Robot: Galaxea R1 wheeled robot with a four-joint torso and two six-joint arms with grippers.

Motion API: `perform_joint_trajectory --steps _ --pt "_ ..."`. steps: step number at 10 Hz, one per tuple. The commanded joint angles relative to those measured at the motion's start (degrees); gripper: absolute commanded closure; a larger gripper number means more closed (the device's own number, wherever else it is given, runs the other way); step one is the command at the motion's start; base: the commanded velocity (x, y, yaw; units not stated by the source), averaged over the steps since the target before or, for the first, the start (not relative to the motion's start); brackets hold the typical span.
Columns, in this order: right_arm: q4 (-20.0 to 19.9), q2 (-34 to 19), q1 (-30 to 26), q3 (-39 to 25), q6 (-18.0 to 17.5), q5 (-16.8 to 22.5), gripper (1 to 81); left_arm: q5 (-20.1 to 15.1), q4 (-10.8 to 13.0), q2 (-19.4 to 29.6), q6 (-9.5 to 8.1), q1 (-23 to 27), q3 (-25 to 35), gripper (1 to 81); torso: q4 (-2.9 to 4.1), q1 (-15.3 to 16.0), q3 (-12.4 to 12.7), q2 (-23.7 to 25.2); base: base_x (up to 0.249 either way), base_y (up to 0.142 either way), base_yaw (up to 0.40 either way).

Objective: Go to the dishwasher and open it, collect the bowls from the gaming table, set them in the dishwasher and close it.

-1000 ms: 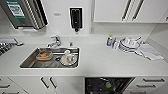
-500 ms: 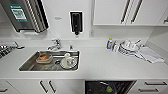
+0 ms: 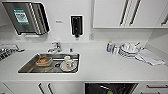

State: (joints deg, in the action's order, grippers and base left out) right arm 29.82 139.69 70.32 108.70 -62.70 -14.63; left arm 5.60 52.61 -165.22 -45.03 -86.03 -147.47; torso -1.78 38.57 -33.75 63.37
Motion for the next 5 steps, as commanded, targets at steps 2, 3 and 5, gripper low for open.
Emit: perform_joint_trajectory --steps 2,3,5 --pt "-0.7 0.6 -8.5 -0.9 -0.3 0.3 1.0 -2.7 -0.1 1.5 0.03 1.3 0.1 1.0 0.0 1.2 0.0 1.8 0.0 0.0 0.0" --pt "-1.2 1.3 -9.8 -0.8 -0.3 0.3 1.0 -2.7 -0.1 1.7 -0.06 1.1 -0.1 1.0 0.0 1.7 0.0 2.7 0.0 0.0 0.0" --pt "-1.7 1.7 -13.0 -1.4 -0.4 0.3 1.0 -2.8 -0.1 2.1 -0.06 0.9 -0.1 1.0 0.0 2.1 0.0 3.3 0.0 0.0 0.0"
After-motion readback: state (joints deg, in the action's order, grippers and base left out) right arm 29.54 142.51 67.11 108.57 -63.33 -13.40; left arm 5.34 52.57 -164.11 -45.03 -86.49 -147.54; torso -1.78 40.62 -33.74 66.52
